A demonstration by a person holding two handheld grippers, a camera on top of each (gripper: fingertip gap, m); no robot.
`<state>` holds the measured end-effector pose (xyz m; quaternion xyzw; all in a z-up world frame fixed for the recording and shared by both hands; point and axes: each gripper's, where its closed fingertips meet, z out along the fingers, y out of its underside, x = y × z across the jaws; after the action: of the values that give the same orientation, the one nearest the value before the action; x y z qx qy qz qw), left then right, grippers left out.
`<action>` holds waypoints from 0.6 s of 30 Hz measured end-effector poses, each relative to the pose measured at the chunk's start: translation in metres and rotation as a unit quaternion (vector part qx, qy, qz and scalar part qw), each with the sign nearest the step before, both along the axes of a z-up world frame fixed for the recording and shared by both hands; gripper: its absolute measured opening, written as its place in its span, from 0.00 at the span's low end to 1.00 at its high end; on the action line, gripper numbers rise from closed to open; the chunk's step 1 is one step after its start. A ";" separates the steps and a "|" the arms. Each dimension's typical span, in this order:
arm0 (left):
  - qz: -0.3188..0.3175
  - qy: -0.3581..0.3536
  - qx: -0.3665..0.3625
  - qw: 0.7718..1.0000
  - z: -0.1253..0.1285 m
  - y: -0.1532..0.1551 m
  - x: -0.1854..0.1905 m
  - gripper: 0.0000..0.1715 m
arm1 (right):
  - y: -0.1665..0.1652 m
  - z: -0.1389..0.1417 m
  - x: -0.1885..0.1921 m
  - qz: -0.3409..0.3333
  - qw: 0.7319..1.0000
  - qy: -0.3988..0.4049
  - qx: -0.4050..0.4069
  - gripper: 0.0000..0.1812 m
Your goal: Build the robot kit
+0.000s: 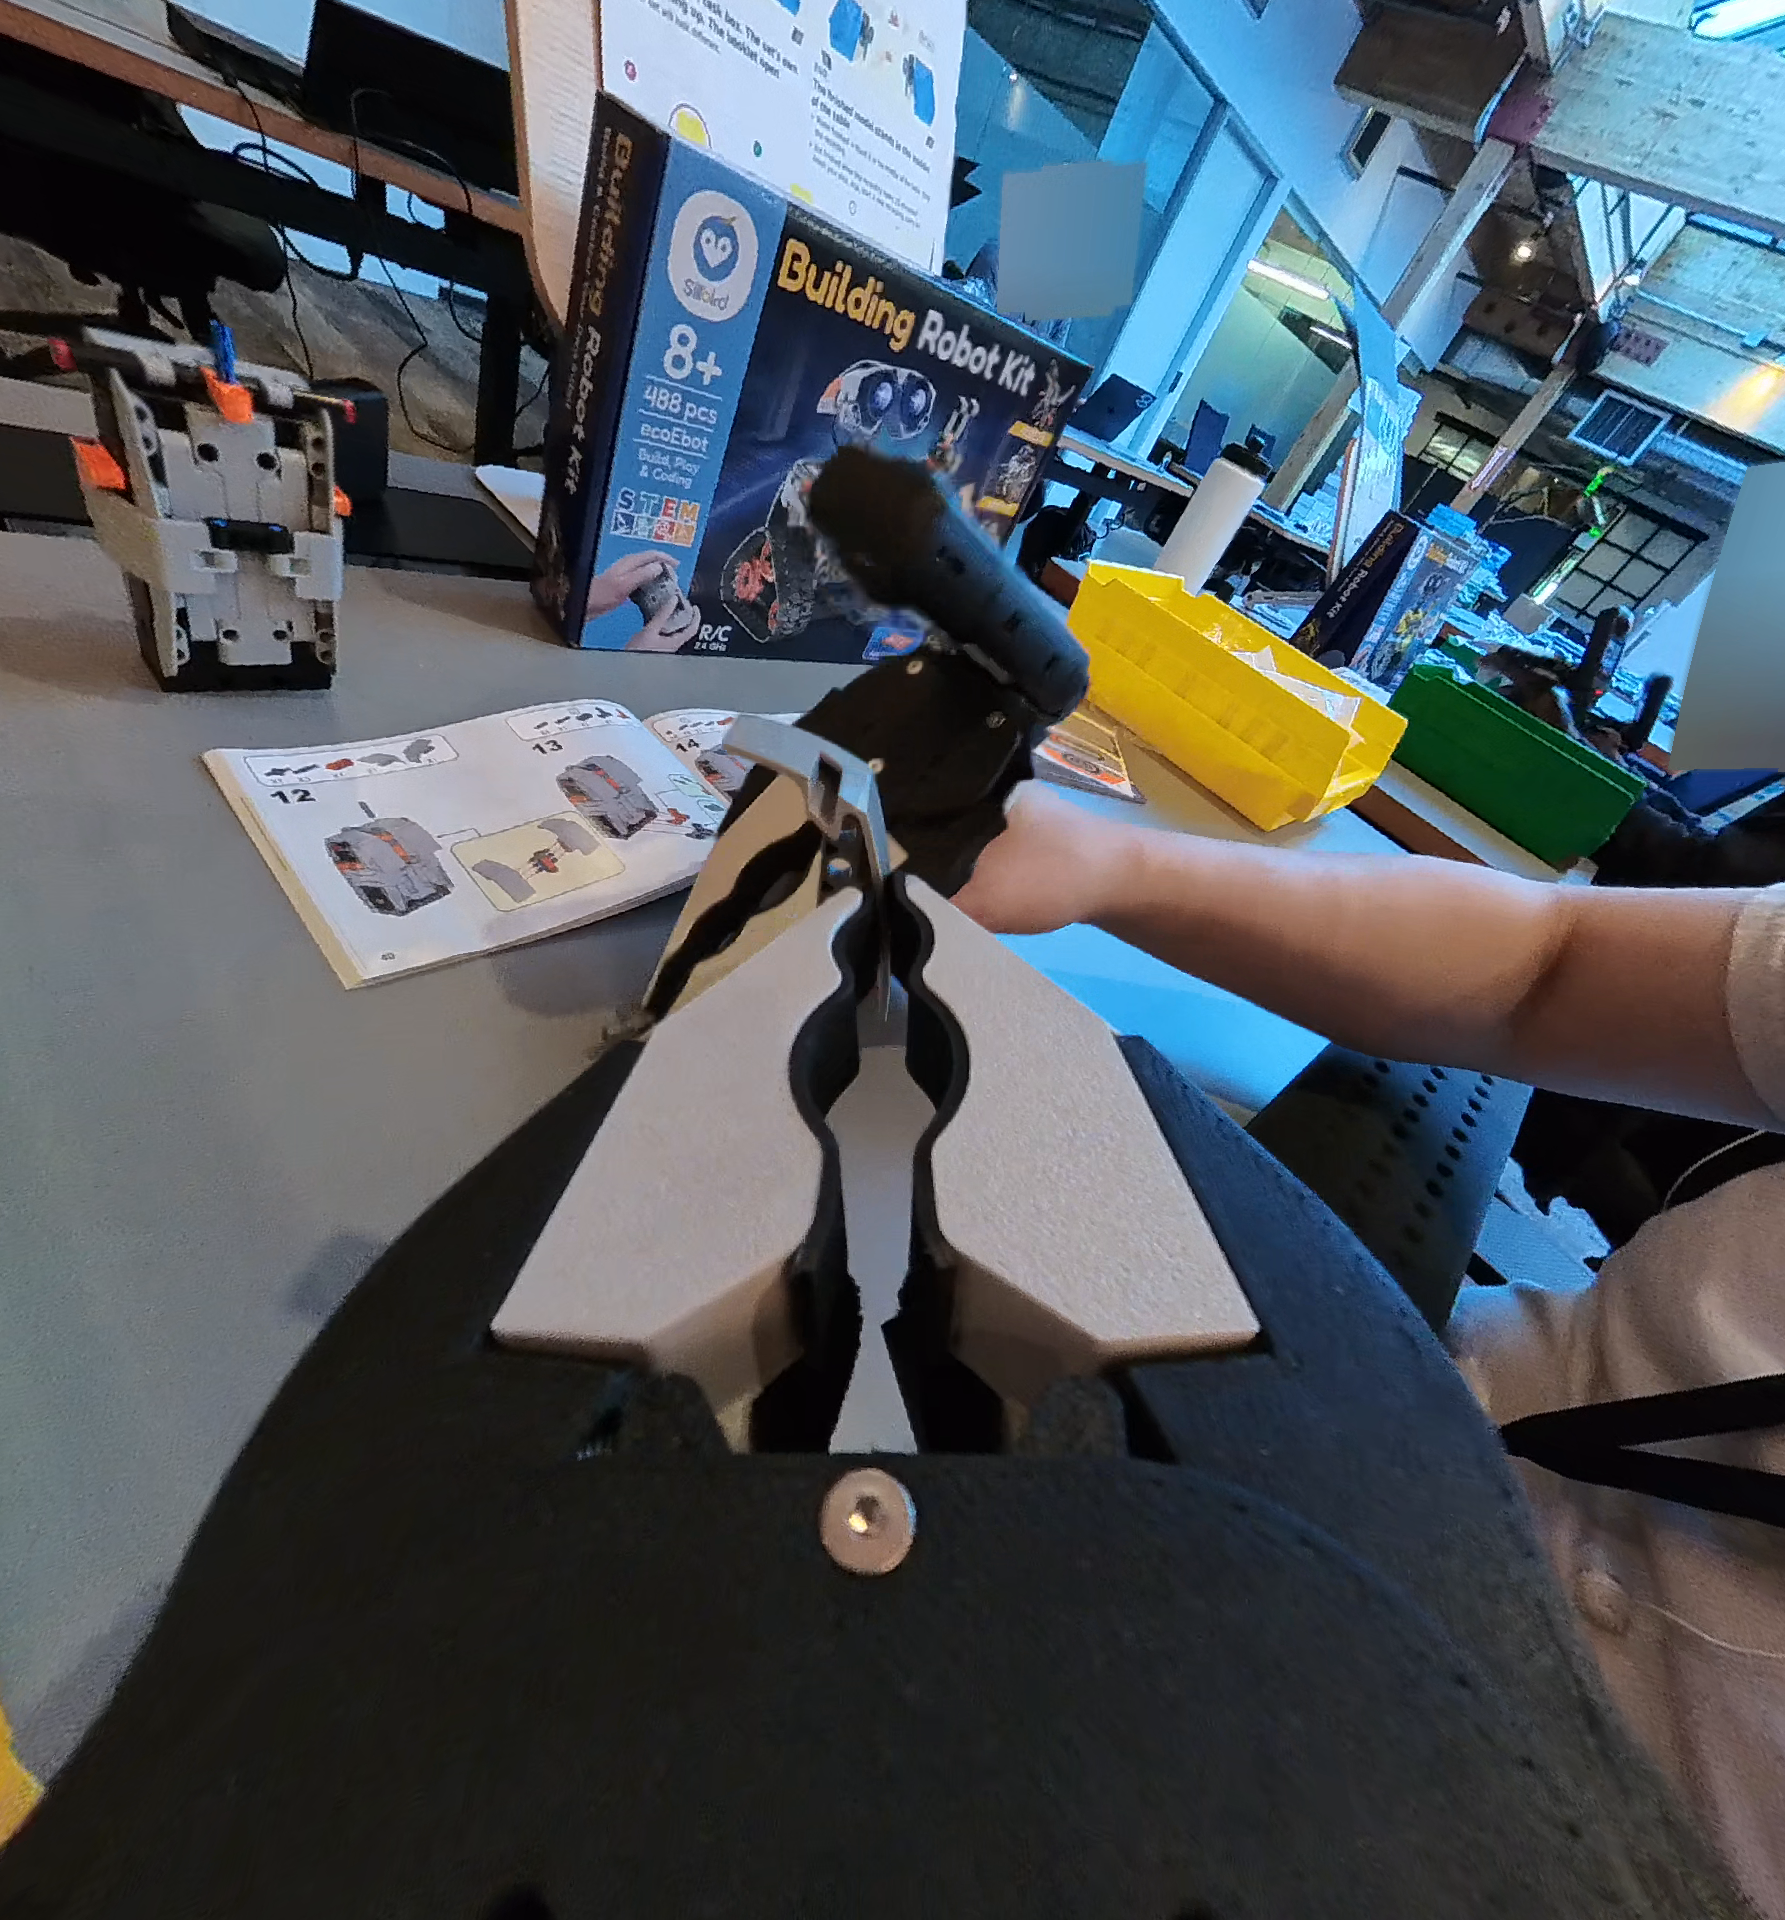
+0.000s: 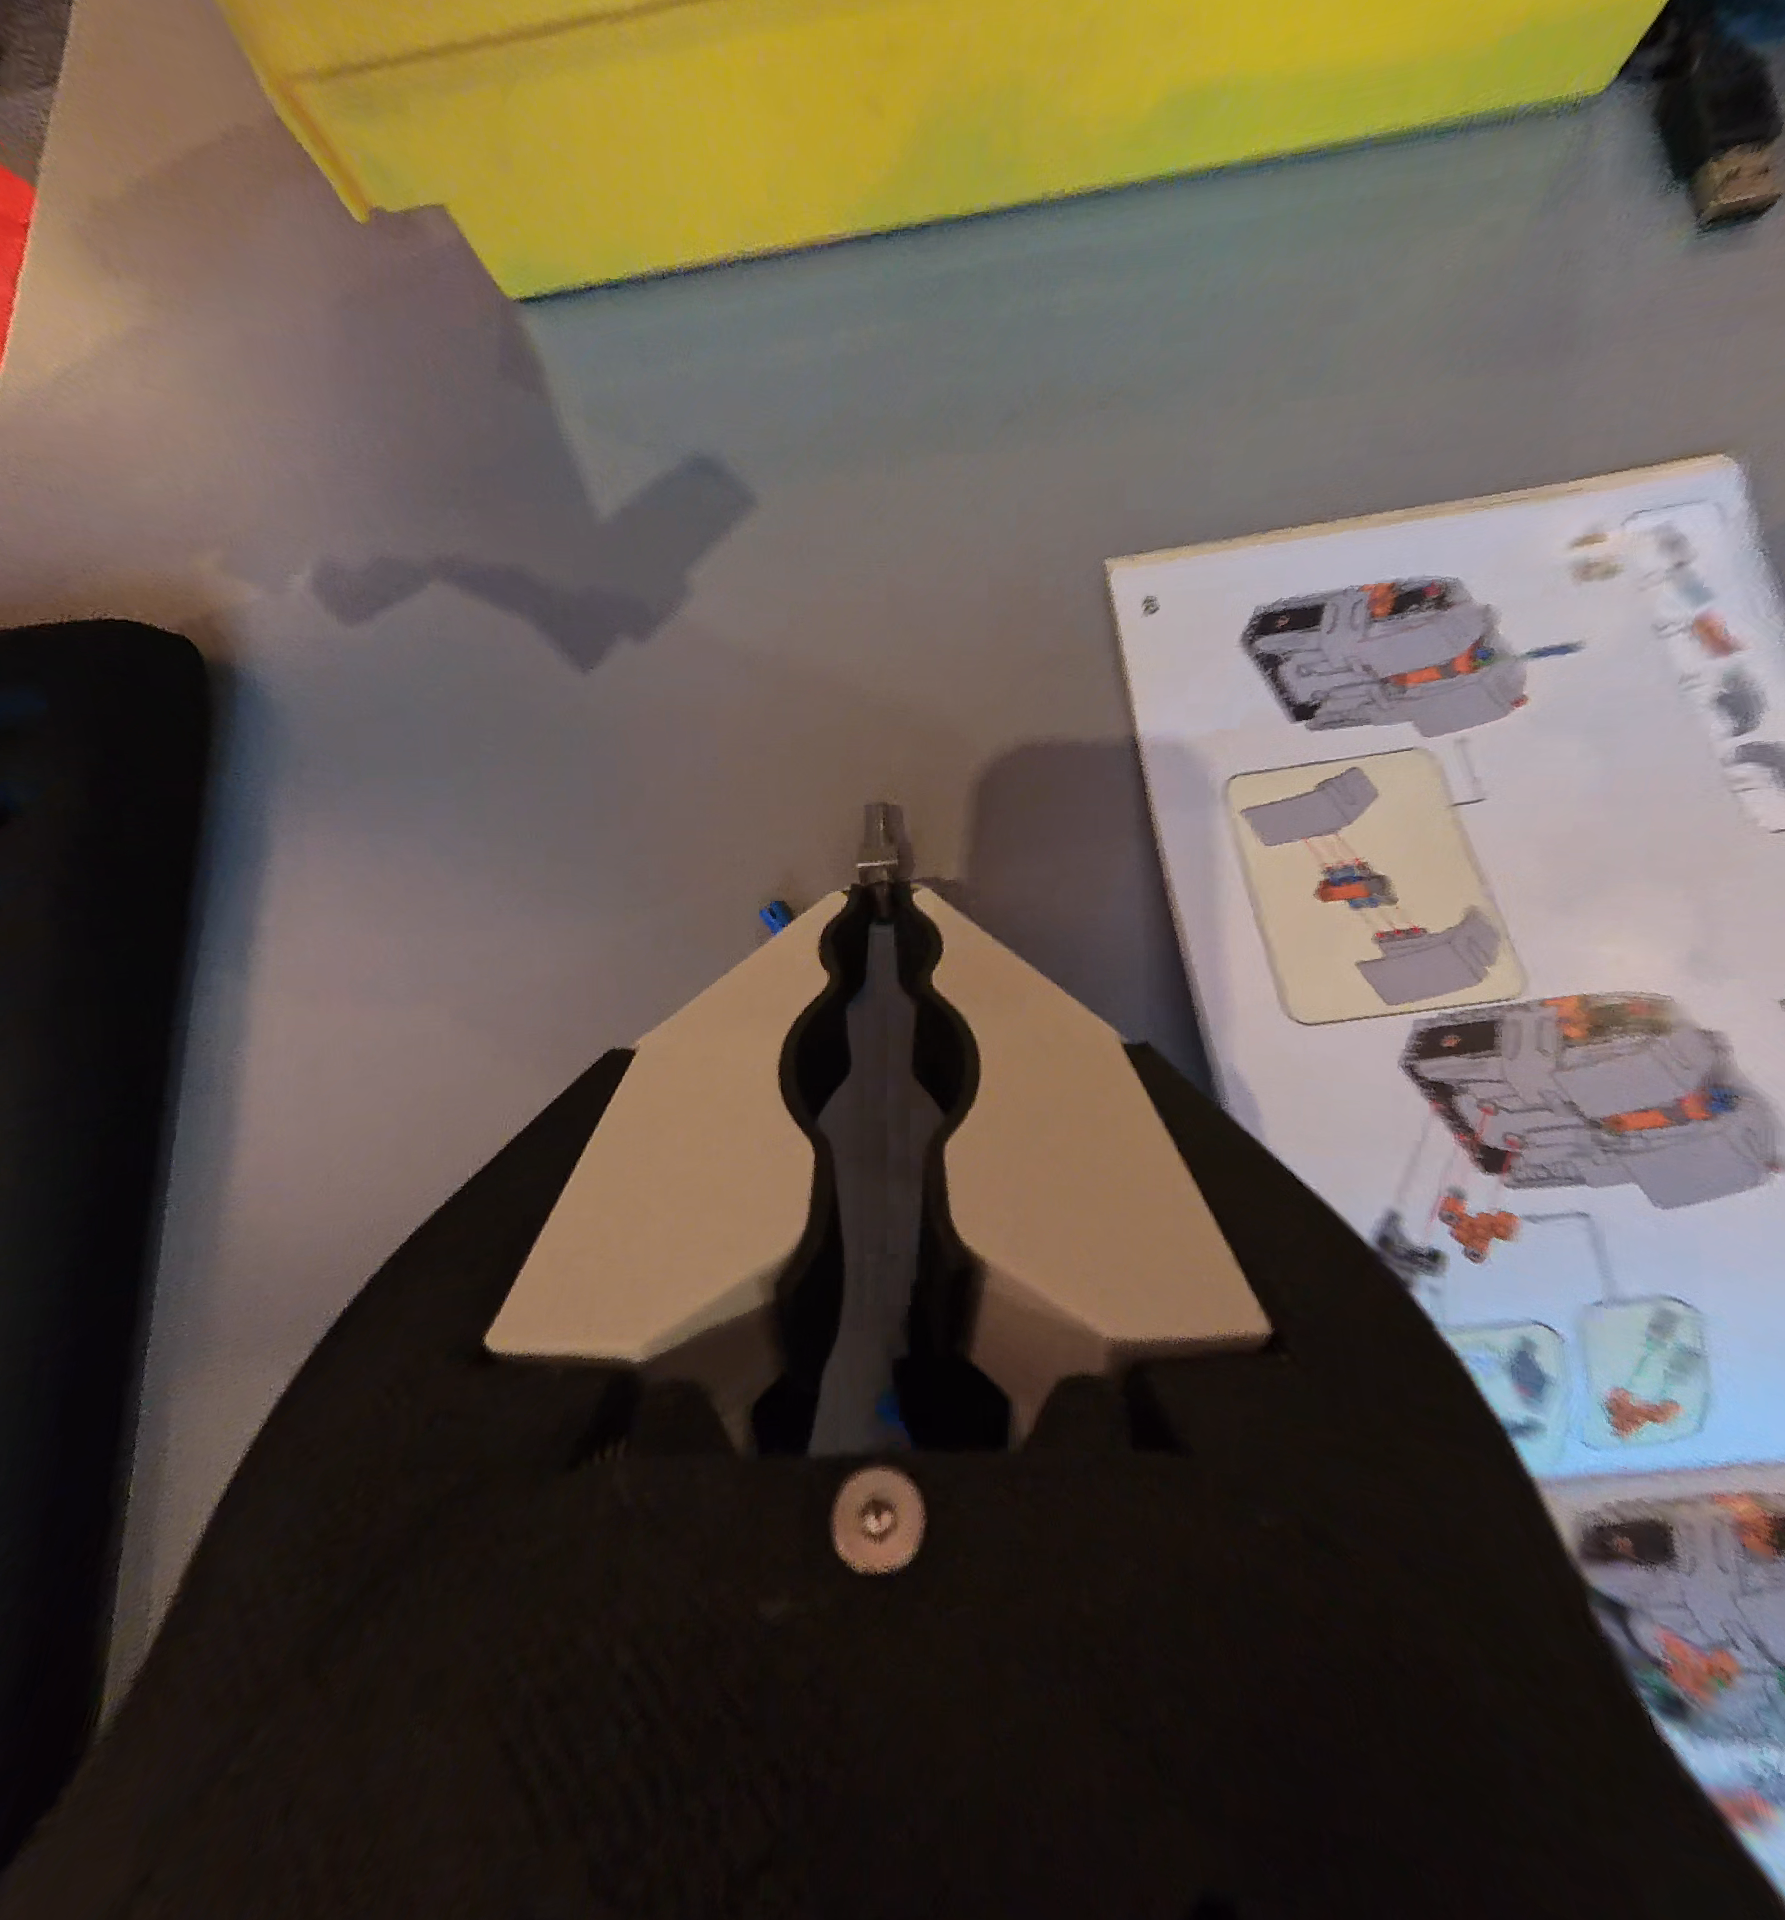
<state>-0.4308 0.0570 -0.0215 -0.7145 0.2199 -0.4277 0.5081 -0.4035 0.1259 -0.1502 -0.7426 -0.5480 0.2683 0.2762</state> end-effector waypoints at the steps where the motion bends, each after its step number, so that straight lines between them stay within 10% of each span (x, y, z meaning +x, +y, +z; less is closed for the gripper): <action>1: 0.000 -0.002 -0.003 1.000 0.000 0.000 -0.001 0.00 | 0.003 0.011 0.004 -0.005 1.000 0.007 0.024 0.02; 8: 0.011 -0.007 -0.025 1.000 0.002 0.001 -0.007 0.00 | 0.042 0.136 0.059 0.041 0.928 0.046 0.368 0.02; 18: 0.018 0.000 -0.032 0.999 0.004 0.004 -0.005 0.00 | 0.054 0.137 0.078 0.101 0.867 -0.028 0.486 0.02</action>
<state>-0.4359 0.0614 -0.0173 -0.7345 0.1934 -0.4252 0.4922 -0.3259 0.1799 -0.0130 -0.4622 -0.6886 -0.0270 0.5581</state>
